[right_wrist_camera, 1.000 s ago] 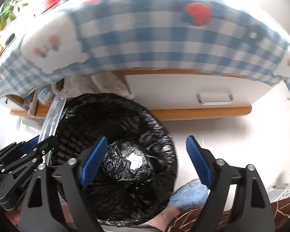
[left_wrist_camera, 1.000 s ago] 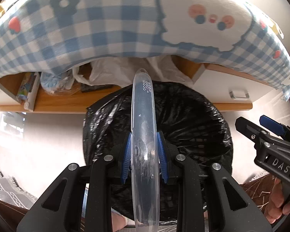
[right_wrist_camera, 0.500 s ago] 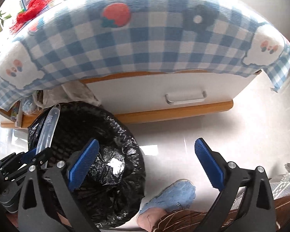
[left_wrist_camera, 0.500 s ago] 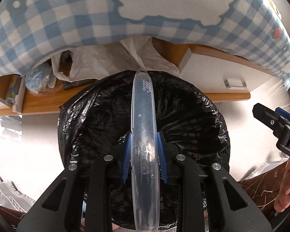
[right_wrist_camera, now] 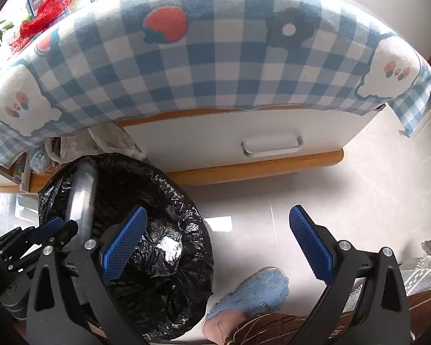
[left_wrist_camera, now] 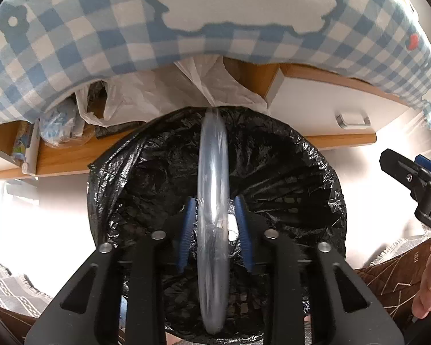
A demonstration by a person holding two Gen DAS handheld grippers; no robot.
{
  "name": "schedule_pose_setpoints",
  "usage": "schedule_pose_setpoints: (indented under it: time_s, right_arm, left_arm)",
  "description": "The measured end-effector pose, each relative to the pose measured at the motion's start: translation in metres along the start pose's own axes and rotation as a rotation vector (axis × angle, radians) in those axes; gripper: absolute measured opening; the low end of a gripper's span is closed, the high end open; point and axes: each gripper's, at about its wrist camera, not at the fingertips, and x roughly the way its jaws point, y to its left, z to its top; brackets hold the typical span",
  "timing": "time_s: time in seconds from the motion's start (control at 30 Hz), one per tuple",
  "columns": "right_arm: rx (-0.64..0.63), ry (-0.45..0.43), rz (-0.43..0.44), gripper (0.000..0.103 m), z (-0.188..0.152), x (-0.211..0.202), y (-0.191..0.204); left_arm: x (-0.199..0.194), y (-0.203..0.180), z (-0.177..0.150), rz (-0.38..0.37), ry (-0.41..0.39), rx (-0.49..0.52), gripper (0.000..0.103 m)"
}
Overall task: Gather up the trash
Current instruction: 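Open the right tool to drop the tissue while the left tool drops the tube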
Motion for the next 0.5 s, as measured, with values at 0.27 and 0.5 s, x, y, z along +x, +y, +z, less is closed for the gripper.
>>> schedule_pose_setpoints:
  time_s: [0.27,0.5]
  right_arm:
    - [-0.021,-0.04,0.01,0.095,0.004,-0.02,0.009]
    - [-0.029,-0.096,0.042,0.095,0.008,-0.047,0.014]
  left_arm:
    - [-0.026,0.008,0.004,0.014,-0.058,-0.016,0.059]
    - [-0.06,0.021,0.004,0.017,-0.128,-0.054,0.081]
